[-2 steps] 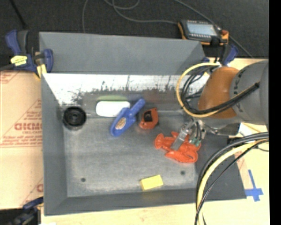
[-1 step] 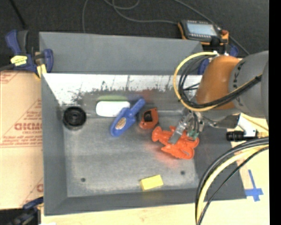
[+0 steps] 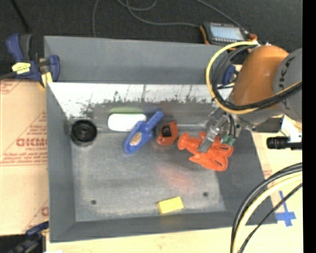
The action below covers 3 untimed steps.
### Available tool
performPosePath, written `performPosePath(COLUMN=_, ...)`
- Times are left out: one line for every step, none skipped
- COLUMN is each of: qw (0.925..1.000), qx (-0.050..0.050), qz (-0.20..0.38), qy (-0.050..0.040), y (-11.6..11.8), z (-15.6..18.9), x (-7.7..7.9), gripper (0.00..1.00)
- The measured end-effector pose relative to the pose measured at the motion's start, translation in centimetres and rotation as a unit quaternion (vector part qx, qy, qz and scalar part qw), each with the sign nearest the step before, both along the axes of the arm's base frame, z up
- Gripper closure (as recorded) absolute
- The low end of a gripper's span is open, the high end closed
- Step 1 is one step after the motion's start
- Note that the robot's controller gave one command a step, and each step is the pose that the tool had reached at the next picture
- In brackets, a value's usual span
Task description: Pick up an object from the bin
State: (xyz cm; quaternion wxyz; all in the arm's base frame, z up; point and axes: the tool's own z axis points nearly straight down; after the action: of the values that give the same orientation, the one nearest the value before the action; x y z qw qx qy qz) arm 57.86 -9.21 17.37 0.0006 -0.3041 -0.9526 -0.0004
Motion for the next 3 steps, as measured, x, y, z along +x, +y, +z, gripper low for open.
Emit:
performPosePath(qw=1.0, qx=0.0, qz=-0.002, qy=-0.001, y=-0.5, z=1.3, x=0.1, gripper=1.0)
performPosePath(qw=0.9987, qx=-0.002, qz=0.05, qy=-0.001, y=-1.2, z=1.2, x=0.6, gripper=1.0)
performPosePath(qw=0.9846, qx=-0.001, qz=0.175, qy=0.0006, y=-1.4, z=6.3, x=1.0, gripper=1.0)
